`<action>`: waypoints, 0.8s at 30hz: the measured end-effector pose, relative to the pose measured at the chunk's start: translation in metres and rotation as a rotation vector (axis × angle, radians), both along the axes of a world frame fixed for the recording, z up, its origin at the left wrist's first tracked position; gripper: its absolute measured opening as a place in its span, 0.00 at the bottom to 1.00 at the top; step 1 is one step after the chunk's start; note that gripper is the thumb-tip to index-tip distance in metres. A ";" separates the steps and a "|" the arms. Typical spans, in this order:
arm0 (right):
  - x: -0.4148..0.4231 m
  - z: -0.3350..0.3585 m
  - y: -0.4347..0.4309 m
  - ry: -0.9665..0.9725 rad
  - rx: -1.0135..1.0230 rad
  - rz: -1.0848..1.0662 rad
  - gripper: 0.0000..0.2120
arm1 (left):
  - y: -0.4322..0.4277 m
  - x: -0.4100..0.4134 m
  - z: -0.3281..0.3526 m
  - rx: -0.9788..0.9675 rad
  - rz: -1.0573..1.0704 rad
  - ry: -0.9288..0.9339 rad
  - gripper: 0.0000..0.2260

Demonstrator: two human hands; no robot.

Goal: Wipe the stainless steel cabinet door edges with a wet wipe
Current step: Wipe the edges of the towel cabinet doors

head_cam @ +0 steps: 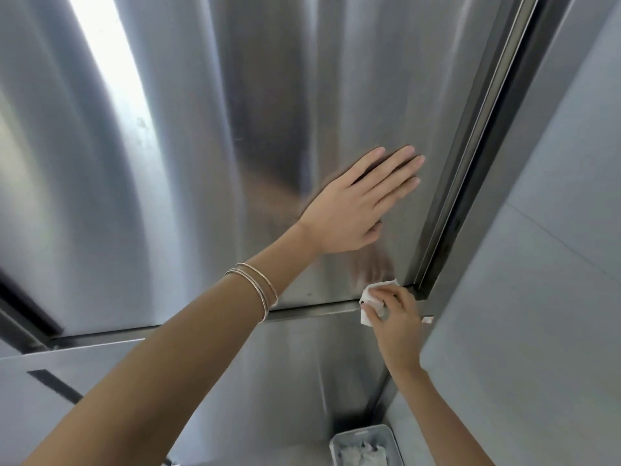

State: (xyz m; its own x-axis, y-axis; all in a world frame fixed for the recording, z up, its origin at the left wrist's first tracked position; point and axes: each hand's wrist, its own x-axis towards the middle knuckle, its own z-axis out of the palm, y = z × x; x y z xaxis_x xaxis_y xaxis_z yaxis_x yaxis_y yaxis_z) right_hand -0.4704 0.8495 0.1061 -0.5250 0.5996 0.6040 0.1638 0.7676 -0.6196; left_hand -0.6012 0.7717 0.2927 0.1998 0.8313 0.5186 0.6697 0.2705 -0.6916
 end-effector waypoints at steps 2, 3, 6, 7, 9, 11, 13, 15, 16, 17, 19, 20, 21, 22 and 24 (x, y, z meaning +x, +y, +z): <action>-0.003 -0.002 0.000 0.030 0.037 -0.025 0.14 | -0.007 0.004 0.000 -0.022 -0.018 -0.043 0.30; -0.004 -0.002 0.000 0.045 0.045 -0.032 0.14 | -0.014 0.006 -0.004 -0.036 -0.020 -0.081 0.29; -0.003 0.000 -0.006 0.058 0.052 -0.002 0.13 | -0.055 0.016 -0.031 -0.069 0.016 -0.255 0.27; -0.002 0.000 -0.011 0.052 0.045 0.020 0.12 | -0.073 0.020 -0.043 -0.059 0.032 -0.322 0.26; 0.003 -0.001 -0.027 0.040 0.024 0.084 0.11 | -0.110 0.029 -0.067 -0.022 0.062 -0.430 0.25; 0.007 -0.002 -0.049 0.030 0.013 0.167 0.11 | -0.147 0.040 -0.086 0.004 0.113 -0.502 0.24; 0.010 -0.001 -0.074 0.009 0.006 0.241 0.11 | -0.182 0.051 -0.101 -0.007 0.198 -0.556 0.24; 0.011 -0.001 -0.102 -0.005 0.015 0.295 0.11 | -0.218 0.064 -0.115 -0.026 0.282 -0.616 0.25; 0.011 0.000 -0.116 -0.005 0.020 0.318 0.12 | -0.236 0.071 -0.121 -0.030 0.321 -0.647 0.25; 0.012 0.000 -0.132 -0.008 0.024 0.338 0.12 | -0.254 0.078 -0.127 -0.031 0.364 -0.671 0.25; 0.018 -0.001 -0.164 -0.026 0.020 0.362 0.12 | -0.293 0.093 -0.139 -0.021 0.448 -0.711 0.25; 0.022 -0.002 -0.181 -0.035 0.015 0.370 0.12 | -0.314 0.102 -0.145 -0.012 0.484 -0.734 0.25; 0.027 -0.003 -0.200 -0.041 0.012 0.381 0.12 | -0.335 0.111 -0.151 -0.001 0.514 -0.758 0.24; 0.033 -0.004 -0.220 -0.047 0.013 0.394 0.12 | -0.357 0.120 -0.157 0.010 0.539 -0.778 0.23; 0.047 -0.006 -0.263 -0.054 0.019 0.413 0.12 | -0.401 0.139 -0.167 0.025 0.577 -0.796 0.22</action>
State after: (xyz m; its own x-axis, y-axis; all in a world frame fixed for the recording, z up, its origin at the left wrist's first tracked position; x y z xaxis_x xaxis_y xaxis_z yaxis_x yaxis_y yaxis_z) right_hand -0.4239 0.5865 0.0998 -0.7500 0.3211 0.5783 -0.1284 0.7870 -0.6035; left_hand -0.4620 0.3703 0.1259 -0.6488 0.6785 0.3446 0.6981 0.7109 -0.0854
